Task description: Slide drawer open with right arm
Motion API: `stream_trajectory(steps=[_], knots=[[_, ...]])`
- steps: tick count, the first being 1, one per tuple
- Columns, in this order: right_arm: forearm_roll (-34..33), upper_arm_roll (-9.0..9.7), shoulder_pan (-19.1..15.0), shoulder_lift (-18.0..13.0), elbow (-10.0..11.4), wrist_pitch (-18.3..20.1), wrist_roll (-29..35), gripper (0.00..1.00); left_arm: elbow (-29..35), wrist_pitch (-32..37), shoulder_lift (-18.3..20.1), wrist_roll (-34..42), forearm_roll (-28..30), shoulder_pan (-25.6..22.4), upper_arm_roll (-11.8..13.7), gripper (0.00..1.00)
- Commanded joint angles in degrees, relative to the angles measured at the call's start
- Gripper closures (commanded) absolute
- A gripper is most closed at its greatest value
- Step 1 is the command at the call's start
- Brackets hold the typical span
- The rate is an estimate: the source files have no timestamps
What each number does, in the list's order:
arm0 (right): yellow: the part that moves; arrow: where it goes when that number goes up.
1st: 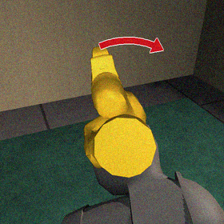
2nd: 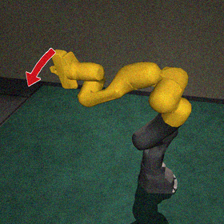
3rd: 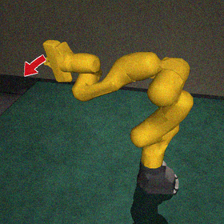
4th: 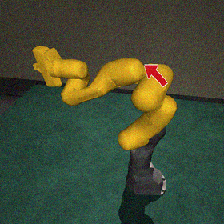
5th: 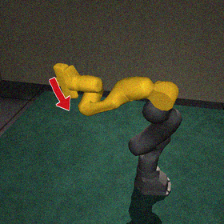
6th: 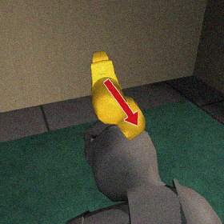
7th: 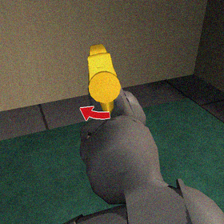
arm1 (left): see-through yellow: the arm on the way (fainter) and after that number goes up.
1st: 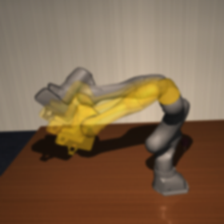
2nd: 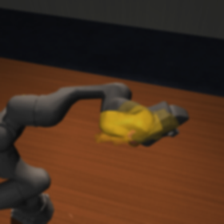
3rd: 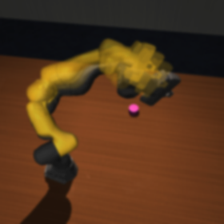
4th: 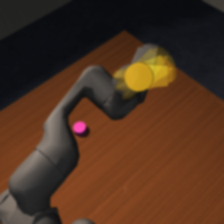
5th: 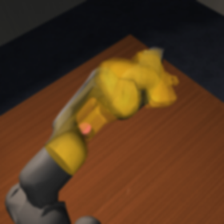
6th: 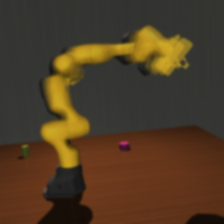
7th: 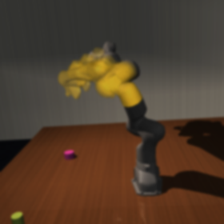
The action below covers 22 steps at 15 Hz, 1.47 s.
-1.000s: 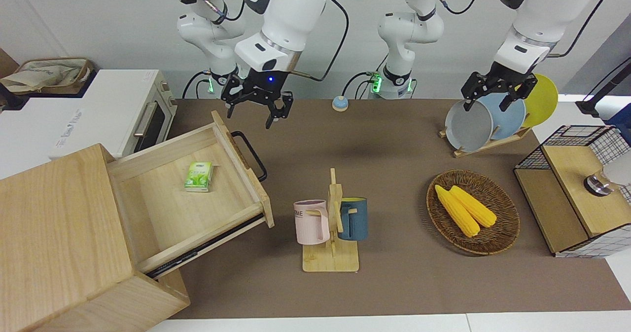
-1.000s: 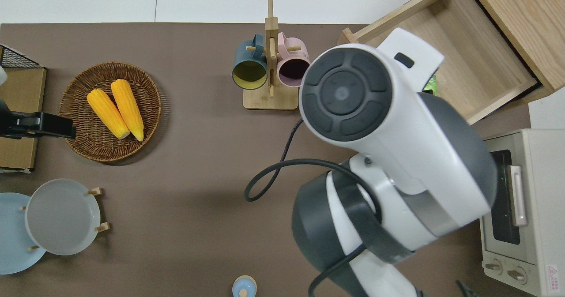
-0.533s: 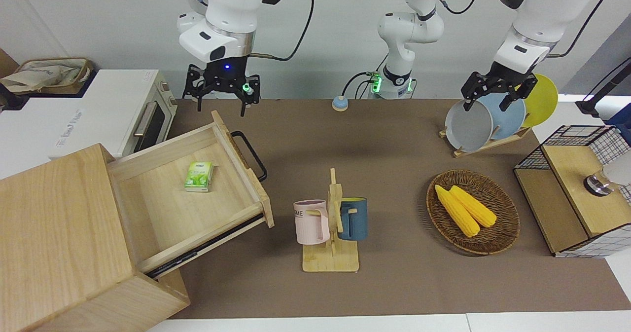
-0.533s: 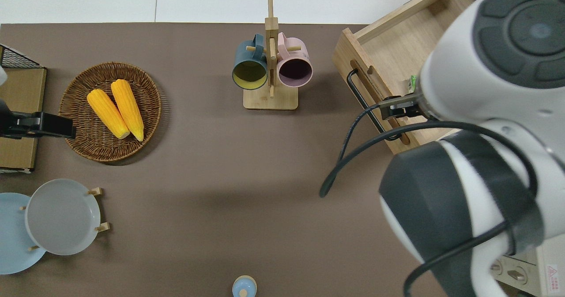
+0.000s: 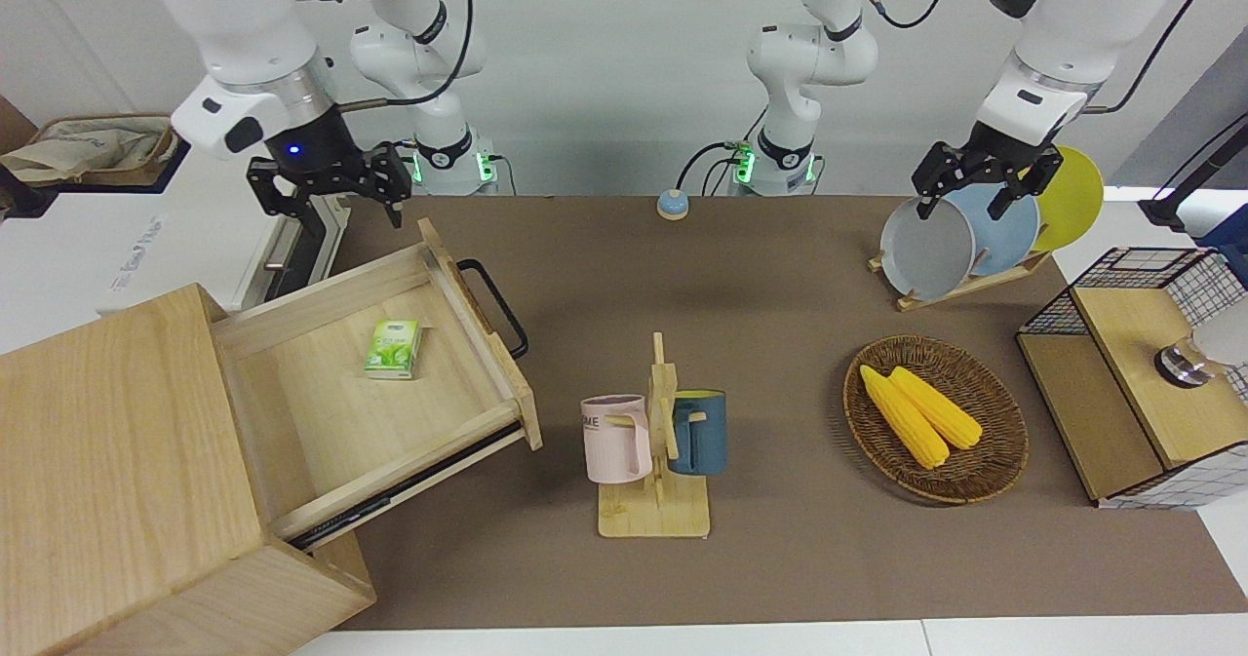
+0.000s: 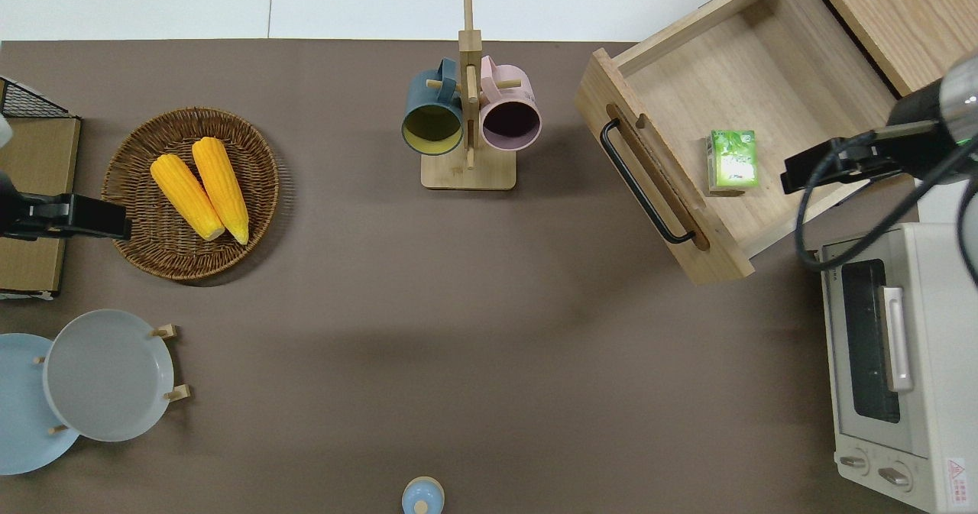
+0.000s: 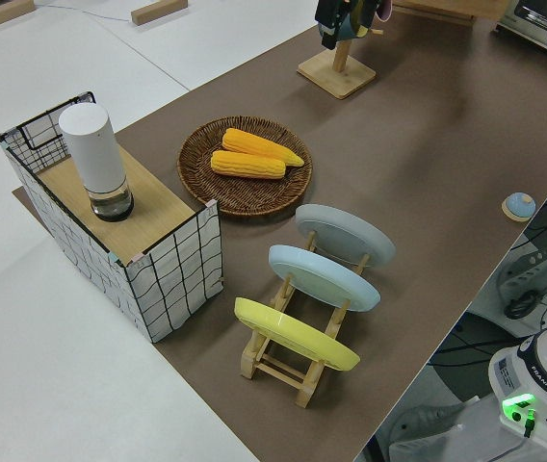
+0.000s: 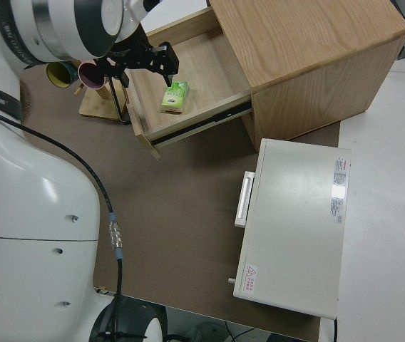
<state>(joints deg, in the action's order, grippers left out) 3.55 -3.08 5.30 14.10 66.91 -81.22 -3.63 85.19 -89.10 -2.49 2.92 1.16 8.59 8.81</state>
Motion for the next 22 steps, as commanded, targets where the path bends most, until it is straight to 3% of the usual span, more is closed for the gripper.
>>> stream_trajectory(steps=[1,10,15,22], knots=[[1.9,-1.93,-0.2,-0.5,1.4,-0.8,-6.8,0.015,-1.2,0.0,-0.8,0.4,-0.7,1.0,0.9,0.0],[-2.8,-1.75,1.7,0.1,1.9,-1.0,-4.6,0.015,-1.3,0.0,-0.8,0.4,-0.7,1.0,0.9,0.0],[-2.6,-1.58,1.9,0.1,1.9,-0.9,0.4,0.017,-1.2,0.0,-0.8,0.4,-0.7,1.0,0.9,0.0],[-3.2,-1.75,2.5,0.1,2.3,-1.0,1.1,0.015,-1.2,0.0,-0.8,0.4,-0.6,1.0,0.9,0.0]])
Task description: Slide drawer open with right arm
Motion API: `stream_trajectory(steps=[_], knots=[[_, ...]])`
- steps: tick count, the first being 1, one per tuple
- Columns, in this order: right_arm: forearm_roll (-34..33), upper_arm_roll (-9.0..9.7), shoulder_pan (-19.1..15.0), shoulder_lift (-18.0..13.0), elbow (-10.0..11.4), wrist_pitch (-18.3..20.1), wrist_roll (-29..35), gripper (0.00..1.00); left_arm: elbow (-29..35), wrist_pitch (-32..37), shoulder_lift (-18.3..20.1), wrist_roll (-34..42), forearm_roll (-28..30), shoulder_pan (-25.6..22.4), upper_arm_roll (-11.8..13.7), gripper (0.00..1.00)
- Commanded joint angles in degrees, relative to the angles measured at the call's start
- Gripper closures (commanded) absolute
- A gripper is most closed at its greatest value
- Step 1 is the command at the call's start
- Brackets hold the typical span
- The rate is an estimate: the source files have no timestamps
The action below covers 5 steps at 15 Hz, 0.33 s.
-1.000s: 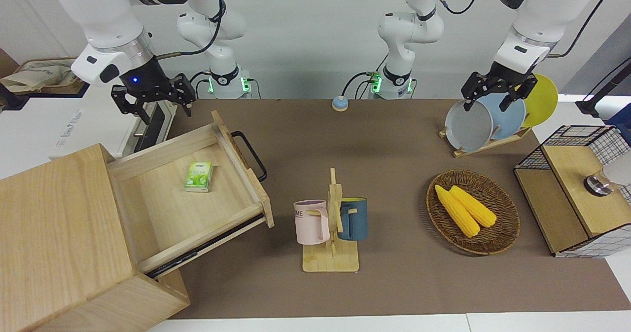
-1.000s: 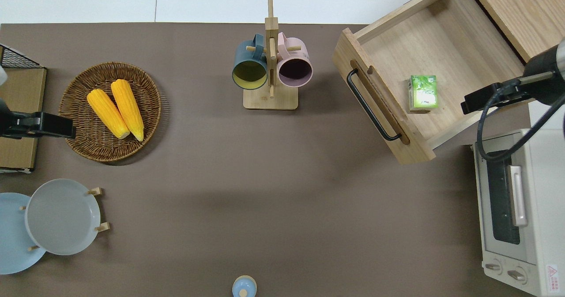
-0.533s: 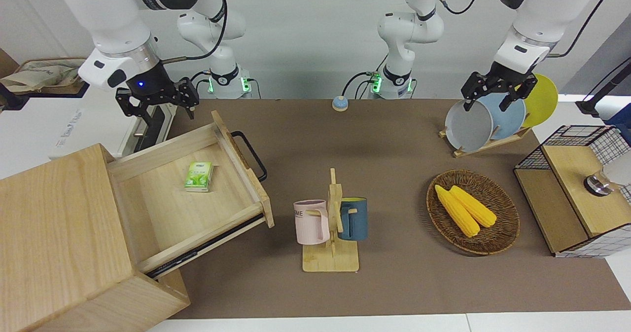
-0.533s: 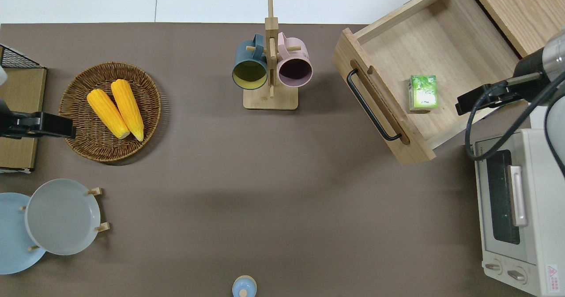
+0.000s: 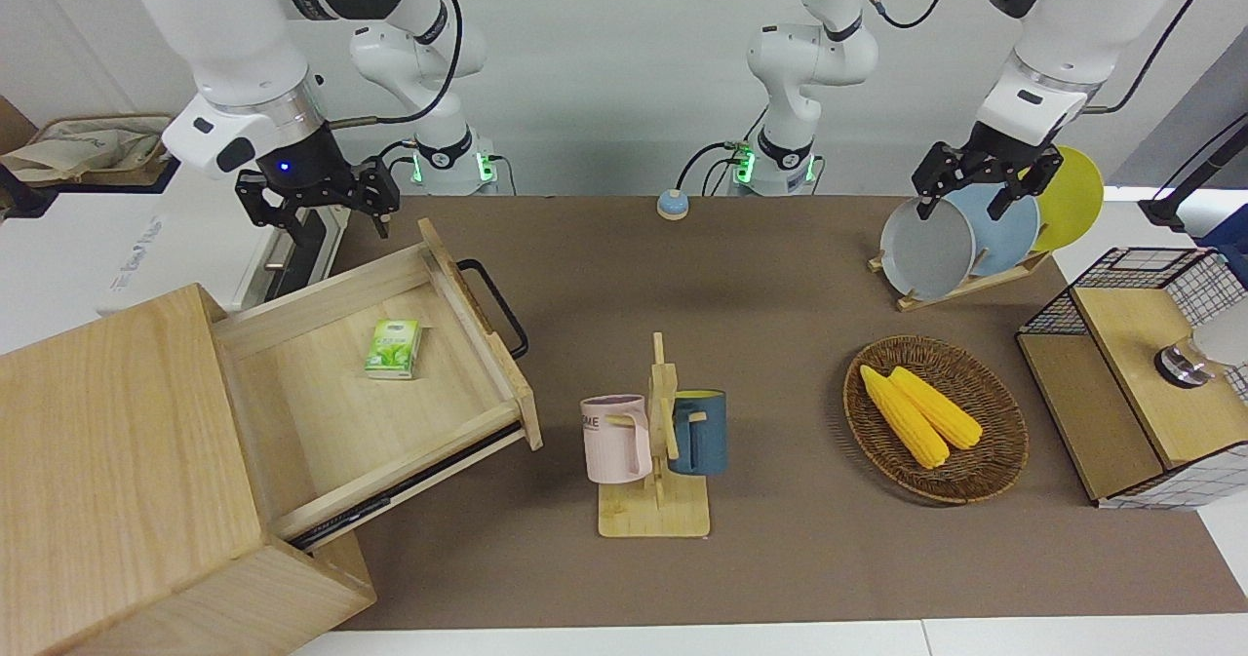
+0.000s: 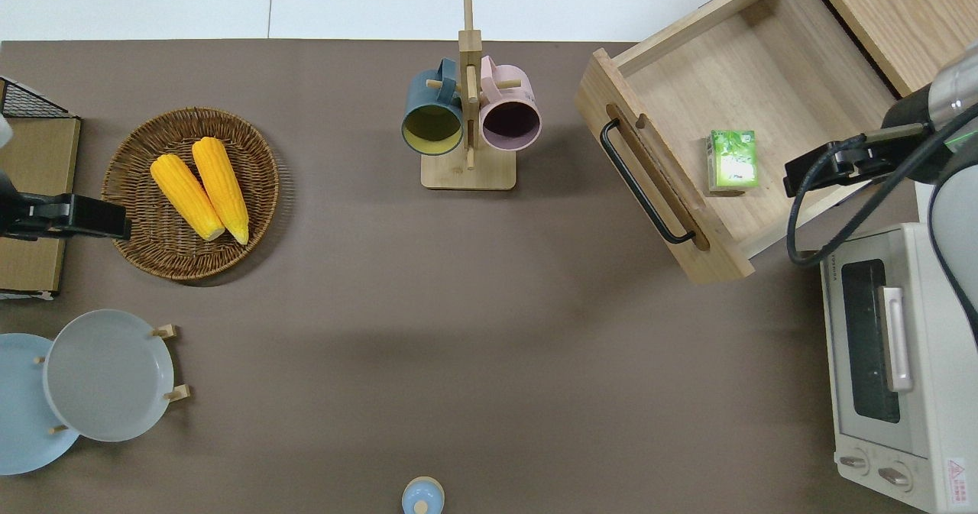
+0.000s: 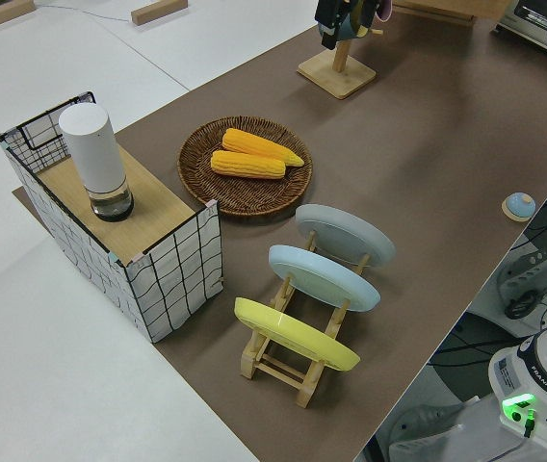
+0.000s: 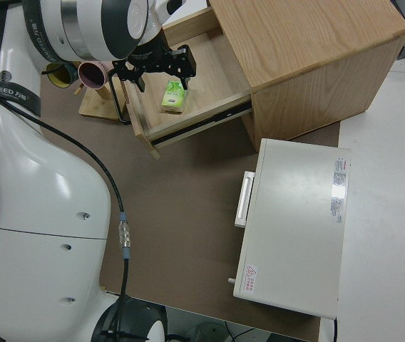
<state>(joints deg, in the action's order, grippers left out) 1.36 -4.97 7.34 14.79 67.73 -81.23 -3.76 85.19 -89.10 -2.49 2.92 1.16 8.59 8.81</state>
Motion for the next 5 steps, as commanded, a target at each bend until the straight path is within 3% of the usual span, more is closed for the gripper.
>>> stream_trajectory(steps=[1,5], knots=[[-1.3,0.05,0.8,-0.6,1.6,-1.0,1.2,0.015,-1.2,0.0,-0.8,0.4,-0.7,1.0,0.9,0.0],[-2.2,0.05,1.3,-0.4,1.6,-1.7,1.3,0.015,-1.2,0.0,-0.8,0.4,-0.7,1.0,0.9,0.0]])
